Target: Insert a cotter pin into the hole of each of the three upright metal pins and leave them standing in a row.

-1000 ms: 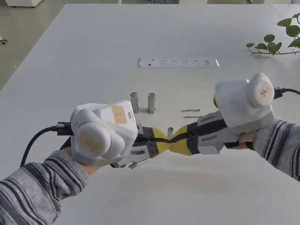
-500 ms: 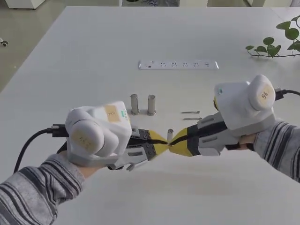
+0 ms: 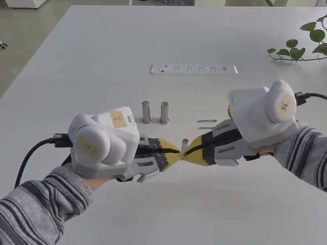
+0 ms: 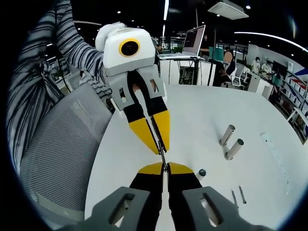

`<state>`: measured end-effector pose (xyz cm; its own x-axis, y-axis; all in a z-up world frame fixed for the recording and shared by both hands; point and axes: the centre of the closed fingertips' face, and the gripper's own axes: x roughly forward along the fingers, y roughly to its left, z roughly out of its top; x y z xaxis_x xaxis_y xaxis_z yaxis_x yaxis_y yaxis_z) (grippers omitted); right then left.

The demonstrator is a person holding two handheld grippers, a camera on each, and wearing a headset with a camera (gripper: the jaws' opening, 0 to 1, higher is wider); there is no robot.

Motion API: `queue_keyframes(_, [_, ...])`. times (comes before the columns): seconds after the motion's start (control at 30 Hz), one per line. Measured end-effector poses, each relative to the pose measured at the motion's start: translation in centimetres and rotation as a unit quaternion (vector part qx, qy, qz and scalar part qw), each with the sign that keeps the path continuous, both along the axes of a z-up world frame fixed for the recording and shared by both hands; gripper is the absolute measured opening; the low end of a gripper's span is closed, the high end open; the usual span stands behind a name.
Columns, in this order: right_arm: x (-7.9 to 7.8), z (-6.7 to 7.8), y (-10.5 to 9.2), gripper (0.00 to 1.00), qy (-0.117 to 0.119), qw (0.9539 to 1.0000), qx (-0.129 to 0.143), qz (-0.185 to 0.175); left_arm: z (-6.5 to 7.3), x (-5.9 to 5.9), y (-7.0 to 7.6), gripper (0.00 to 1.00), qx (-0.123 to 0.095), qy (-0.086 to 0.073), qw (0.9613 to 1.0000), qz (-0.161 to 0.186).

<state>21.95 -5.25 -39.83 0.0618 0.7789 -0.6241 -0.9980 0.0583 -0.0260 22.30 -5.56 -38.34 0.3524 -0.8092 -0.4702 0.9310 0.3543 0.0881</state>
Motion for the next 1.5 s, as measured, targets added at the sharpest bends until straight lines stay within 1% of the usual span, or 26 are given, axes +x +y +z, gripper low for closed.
queue_keyframes(0.1, [-0.1, -0.1, 0.0, 0.0, -0.008, 0.9999, -0.01, 0.008, -0.1, 0.1, 0.1, 0.01, 0.0, -0.001, 1.0, 0.002])
queue_keyframes(0.3, [-0.2, -0.5, -0.1, 0.0, -0.026, 0.9989, -0.032, 0.022, -0.5, 0.2, 0.1, 0.02, -0.007, 0.009, 0.9998, 0.015])
queue_keyframes(0.4, [-0.1, -0.6, -0.2, 0.0, -0.032, 0.9984, -0.04, 0.021, -0.7, 0.4, 0.1, 0.02, -0.016, 0.021, 0.9992, 0.03])
queue_keyframes(0.47, [0.1, -0.8, -0.4, 0.0, -0.034, 0.9982, -0.047, 0.017, -0.7, 0.6, 0.1, 0.02, -0.021, 0.025, 0.9988, 0.037])
queue_keyframes(0.5, [0.2, -0.9, -0.5, 0.0, -0.036, 0.9979, -0.053, 0.015, -0.7, 0.8, 0.1, 0.02, -0.027, 0.029, 0.9983, 0.043])
queue_keyframes(0.53, [0.4, -1.0, -0.7, 0.0, -0.037, 0.9976, -0.056, 0.013, -0.7, 0.9, 0.1, 0.02, -0.029, 0.03, 0.9981, 0.046])
queue_keyframes(0.6, [0.6, -1.2, -0.9, 0.0, -0.037, 0.9974, -0.061, 0.01, -0.6, 1.4, 0.3, 0.04, -0.04, 0.034, 0.9968, 0.06])
queue_keyframes(0.7, [1.0, -1.6, -1.4, 0.0, -0.036, 0.997, -0.069, 0.003, -0.4, 2.1, 0.6, 0.06, -0.055, 0.033, 0.994, 0.089])
queue_keyframes(0.77, [1.3, -1.7, -1.7, 0.0, -0.038, 0.9966, -0.073, -0.001, -0.5, 2.3, 0.6, 0.07, -0.058, 0.035, 0.9926, 0.101])
queue_keyframes(0.87, [2.5, -2.2, -2.5, 0.0, -0.039, 0.9959, -0.081, -0.01, -0.8, 2.5, 0.4, 0.08, -0.057, 0.033, 0.9912, 0.114])
queue_keyframes(0.93, [3.0, -2.4, -2.8, 0.0, -0.04, 0.9954, -0.087, -0.013, -1.2, 2.9, 0.4, 0.09, -0.056, 0.029, 0.9903, 0.124])
queue_keyframes(1.07, [3.9, -2.9, -3.4, 0.0, -0.04, 0.9938, -0.102, -0.021, -2.1, 3.6, 0.2, 0.11, -0.059, 0.036, 0.987, 0.145])
queue_keyframes(1.1, [4.2, -3.1, -3.7, 0.0, -0.037, 0.9934, -0.105, -0.027, -2.5, 3.9, 0.1, 0.12, -0.059, 0.038, 0.9854, 0.155])
queue_keyframes(1.17, [4.9, -3.6, -3.9, 0.0, -0.026, 0.9936, -0.104, -0.035, -3.2, 4.4, 0.0, 0.12, -0.051, 0.038, 0.9838, 0.168])
queue_keyframes(1.2, [5.0, -3.7, -4.0, 0.0, -0.027, 0.9933, -0.106, -0.036, -3.5, 4.5, 0.0, 0.13, -0.048, 0.04, 0.983, 0.173])
queue_keyframes(1.27, [5.2, -4.2, -4.4, 0.0, -0.03, 0.9913, -0.123, -0.037, -4.0, 4.8, -0.2, 0.14, -0.048, 0.042, 0.9822, 0.177])
queue_keyframes(1.33, [5.4, -4.4, -4.6, 0.0, -0.032, 0.9904, -0.129, -0.037, -4.6, 5.2, -0.5, 0.15, -0.046, 0.046, 0.9811, 0.183])
queue_keyframes(1.43, [5.7, -4.8, -4.6, 0.0, -0.026, 0.9902, -0.13, -0.042, -5.7, 5.6, -0.9, 0.14, -0.038, 0.056, 0.9795, 0.19])
queue_keyframes(1.47, [5.8, -4.9, -4.7, 0.0, -0.026, 0.9897, -0.134, -0.043, -6.1, 5.6, -1.0, 0.14, -0.033, 0.061, 0.9789, 0.193])
queue_keyframes(1.5, [6.0, -5.1, -4.8, 0.0, -0.029, 0.9886, -0.14, -0.045, -6.5, 5.9, -1.1, 0.14, -0.031, 0.062, 0.9781, 0.196])
